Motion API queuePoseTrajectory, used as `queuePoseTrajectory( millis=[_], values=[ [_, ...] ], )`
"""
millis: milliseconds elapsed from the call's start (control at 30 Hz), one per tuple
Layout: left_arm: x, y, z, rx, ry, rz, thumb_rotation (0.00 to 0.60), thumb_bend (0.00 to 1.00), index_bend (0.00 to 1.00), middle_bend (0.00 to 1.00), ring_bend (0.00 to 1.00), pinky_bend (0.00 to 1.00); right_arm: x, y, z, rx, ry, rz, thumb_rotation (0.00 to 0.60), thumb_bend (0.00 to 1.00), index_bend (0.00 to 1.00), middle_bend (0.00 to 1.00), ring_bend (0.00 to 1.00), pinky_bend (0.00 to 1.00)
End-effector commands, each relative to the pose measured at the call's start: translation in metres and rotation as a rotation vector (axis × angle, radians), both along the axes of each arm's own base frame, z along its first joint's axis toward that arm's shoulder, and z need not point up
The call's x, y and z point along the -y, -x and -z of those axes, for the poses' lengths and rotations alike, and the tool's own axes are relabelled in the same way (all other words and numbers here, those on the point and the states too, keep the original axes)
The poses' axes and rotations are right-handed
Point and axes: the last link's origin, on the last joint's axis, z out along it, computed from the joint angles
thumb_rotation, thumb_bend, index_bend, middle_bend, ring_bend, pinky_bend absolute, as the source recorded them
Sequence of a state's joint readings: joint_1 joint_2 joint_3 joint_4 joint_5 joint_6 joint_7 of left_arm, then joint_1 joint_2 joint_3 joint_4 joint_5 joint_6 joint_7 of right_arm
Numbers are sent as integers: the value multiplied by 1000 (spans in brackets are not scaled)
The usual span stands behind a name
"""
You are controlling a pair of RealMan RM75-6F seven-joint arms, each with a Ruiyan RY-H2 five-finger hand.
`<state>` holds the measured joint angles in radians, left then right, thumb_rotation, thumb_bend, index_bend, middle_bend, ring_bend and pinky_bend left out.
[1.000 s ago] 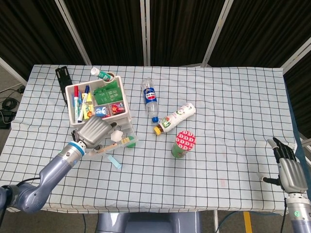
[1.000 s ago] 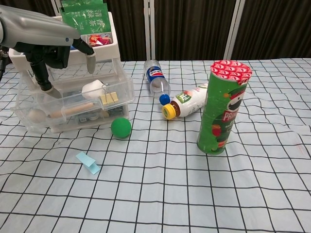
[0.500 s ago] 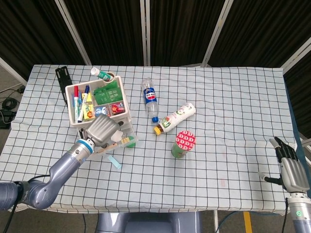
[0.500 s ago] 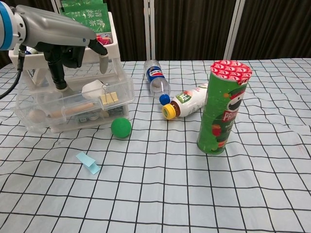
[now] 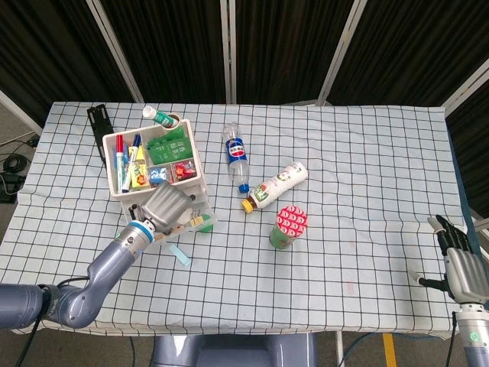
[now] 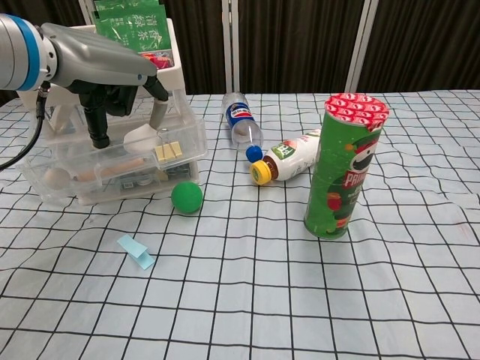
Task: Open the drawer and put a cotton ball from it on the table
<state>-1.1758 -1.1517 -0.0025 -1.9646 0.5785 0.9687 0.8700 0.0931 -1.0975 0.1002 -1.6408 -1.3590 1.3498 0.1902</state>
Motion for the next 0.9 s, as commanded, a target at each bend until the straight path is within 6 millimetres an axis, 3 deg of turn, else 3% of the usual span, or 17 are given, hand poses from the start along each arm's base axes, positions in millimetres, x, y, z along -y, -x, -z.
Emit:
queuePoseTrajectory(
  millis=[33,267,533,767,900],
  values=[
    [0,1,0,1,-1,-2,600,134,446,957,871,811,0,0,0,0,-1,0,600,38,3,0,0,0],
    [1,4,2,2,-2,-7,600,280,533,957,871,811,0,0,0,1,2,0,600,37,3,0,0,0],
    [3,9,-1,16,-16,-6,600,324,583,957,871,811,0,0,0,2,3,0,600,37,3,0,0,0],
    [7,6,-10,56,-32,1,600,459,602,957,871,811,-1,-2,0,0,1,-7,600,37,3,0,0,0],
    [17,1,-25,96,-48,24,600,497,605,957,871,811,-2,-3,-1,3,5,-12,600,37,3,0,0,0]
  ],
)
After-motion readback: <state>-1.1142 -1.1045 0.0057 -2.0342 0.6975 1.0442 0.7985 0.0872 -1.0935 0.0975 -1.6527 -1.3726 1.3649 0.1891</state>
